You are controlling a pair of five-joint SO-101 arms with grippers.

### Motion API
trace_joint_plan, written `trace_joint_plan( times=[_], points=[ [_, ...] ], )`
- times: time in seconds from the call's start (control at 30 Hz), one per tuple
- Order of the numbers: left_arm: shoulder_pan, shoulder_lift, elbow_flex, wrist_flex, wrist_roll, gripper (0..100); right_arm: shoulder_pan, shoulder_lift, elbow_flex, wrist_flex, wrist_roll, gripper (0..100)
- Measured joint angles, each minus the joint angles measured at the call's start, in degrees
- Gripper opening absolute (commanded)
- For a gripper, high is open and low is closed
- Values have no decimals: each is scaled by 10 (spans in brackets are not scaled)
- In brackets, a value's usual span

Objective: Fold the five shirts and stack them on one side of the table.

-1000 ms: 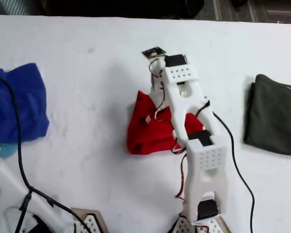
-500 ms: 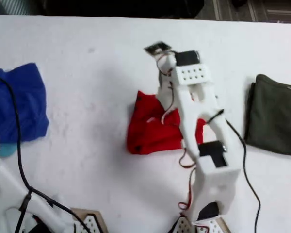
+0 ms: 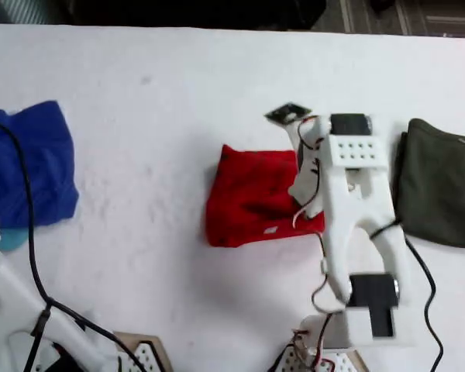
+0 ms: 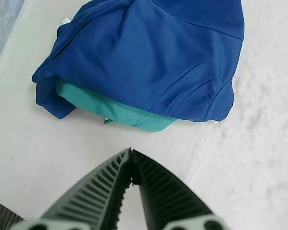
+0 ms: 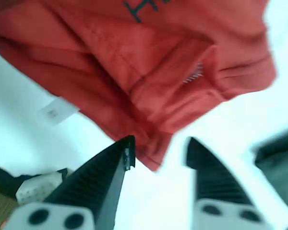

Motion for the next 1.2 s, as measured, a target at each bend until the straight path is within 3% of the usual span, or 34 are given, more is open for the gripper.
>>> trace_joint_plan(
  times=[0.3,0.5,0.53,0.63,0.9,1.2],
  points=[
    [-3,0,0,0,0,24,-84,-102,-6,-26,0,318],
    [-3,0,0,0,-1,24,-110,-24,-6,-110,-48,15],
    [-3,0,0,0,-1,24,-110,0,-6,-121,-58,15],
    [-3,0,0,0,-1,24,-98,69,-6,-137,-84,70],
    [-3,0,0,0,-1,24,-40,232,-6,-134,-98,19],
    [-3,0,0,0,-1,24,73,164,3,-4,-24,19]
  ],
)
